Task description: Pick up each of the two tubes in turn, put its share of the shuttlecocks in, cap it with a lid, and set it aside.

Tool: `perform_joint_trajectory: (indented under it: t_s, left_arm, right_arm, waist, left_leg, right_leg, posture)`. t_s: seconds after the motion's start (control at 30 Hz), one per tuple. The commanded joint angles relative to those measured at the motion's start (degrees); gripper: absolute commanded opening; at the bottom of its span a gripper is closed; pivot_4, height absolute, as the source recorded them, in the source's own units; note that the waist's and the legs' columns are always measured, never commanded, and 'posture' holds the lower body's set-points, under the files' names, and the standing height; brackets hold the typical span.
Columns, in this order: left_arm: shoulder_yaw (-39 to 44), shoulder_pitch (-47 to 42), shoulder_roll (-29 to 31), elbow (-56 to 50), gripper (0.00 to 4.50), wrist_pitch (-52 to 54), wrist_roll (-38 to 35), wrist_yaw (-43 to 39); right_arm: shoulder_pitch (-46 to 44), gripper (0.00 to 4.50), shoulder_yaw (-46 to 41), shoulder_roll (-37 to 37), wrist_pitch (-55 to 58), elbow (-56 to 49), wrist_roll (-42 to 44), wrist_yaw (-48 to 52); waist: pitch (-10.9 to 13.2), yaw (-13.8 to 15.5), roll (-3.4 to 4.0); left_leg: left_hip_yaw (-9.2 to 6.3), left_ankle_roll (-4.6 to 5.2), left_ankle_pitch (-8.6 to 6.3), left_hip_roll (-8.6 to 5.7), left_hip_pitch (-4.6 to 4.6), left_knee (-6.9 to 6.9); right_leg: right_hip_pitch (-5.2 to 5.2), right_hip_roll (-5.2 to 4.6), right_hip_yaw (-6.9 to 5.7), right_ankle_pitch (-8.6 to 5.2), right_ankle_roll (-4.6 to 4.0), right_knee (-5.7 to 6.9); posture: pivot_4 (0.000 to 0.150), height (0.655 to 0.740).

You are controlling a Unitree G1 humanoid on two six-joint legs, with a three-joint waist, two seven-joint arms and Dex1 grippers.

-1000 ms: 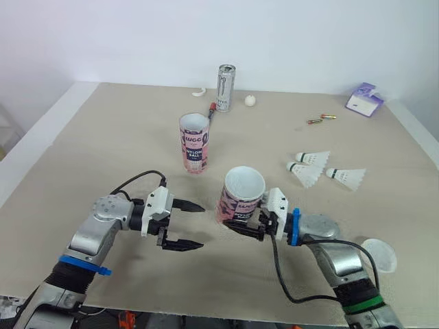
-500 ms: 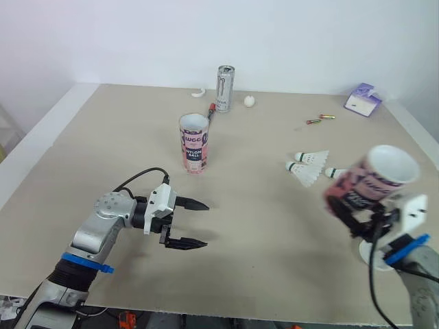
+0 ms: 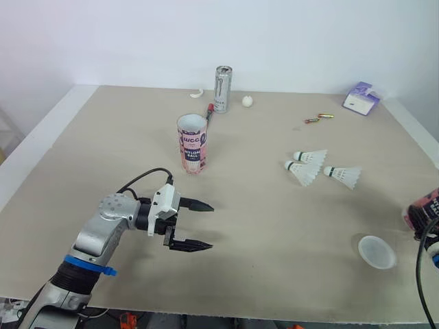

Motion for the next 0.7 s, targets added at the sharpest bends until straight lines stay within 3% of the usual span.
perform_joint_trajectory:
  t_s: [0.03, 0.27, 0.3, 0.37, 0.4, 0.7]
  left_arm:
    - [0.7, 0.0, 0.5, -2.2, 4.50, 0.1, -1.0, 0.2]
    - [0.5, 0.1, 0.4, -2.5, 4.50, 0.1, -0.8, 0.6]
    - [0.5, 0.1, 0.4, -2.5, 4.50, 0.1, -0.8, 0.7]
    - [0.4, 0.0, 0.3, -2.4, 4.50, 0.0, -0.8, 0.7]
    - [0.4, 0.0, 0.2, -2.4, 4.50, 0.0, -0.8, 0.8]
    - [0.4, -0.2, -0.3, -1.9, 4.50, -0.5, -0.7, 0.9]
  right_arm:
    - [-4.0, 3.10, -2.4, -3.7, -2.2, 8.8, -0.1, -1.7]
    - [-6.1, 3.10, -0.9, -5.5, -4.0, 15.6, -0.6, -0.6]
    - [-6.2, 3.82, -0.7, -5.6, -4.3, 16.0, -0.6, -0.3]
    - [-5.7, 3.94, -0.4, -5.5, -4.8, 16.1, -0.9, 0.1]
    - [-5.3, 4.24, -0.3, -5.4, -5.0, 15.8, -0.9, 0.2]
    - [1.2, 4.24, -2.2, -2.7, -2.8, 7.1, 0.7, -1.7]
  waist:
    - [0.0, 0.0, 0.00]
    - [0.0, -0.1, 0.01]
    - [0.0, -0.1, 0.01]
    - [0.0, -0.2, 0.01]
    - [0.0, -0.2, 0.01]
    - [0.0, -0.1, 0.02]
  left_leg:
    - [0.02, 0.00, 0.00, -0.01, 0.01, 0.00]
    - [0.04, 0.00, 0.00, -0.03, 0.02, -0.01]
    - [0.05, 0.00, 0.00, -0.04, 0.02, -0.01]
    - [0.07, 0.00, 0.00, -0.04, 0.02, 0.00]
    - [0.10, 0.01, 0.00, -0.04, 0.04, 0.00]
    - [0.15, 0.02, 0.01, -0.05, 0.04, -0.01]
  right_leg:
    - [0.00, 0.00, 0.04, 0.00, 0.00, 0.00]
    - [0.02, 0.02, 0.14, -0.02, 0.07, -0.01]
    - [0.02, 0.02, 0.15, -0.01, 0.09, -0.01]
    - [0.02, 0.03, 0.19, 0.01, 0.11, -0.02]
    - [0.03, 0.03, 0.23, 0.02, 0.13, -0.02]
    - [0.01, 0.03, 0.29, 0.00, 0.16, -0.03]
  posture:
    - [0.150, 0.7400]
    - [0.150, 0.7400]
    - [0.150, 0.7400]
    - [0.150, 0.7400]
    - [0.150, 0.7400]
    - [0.150, 0.7400]
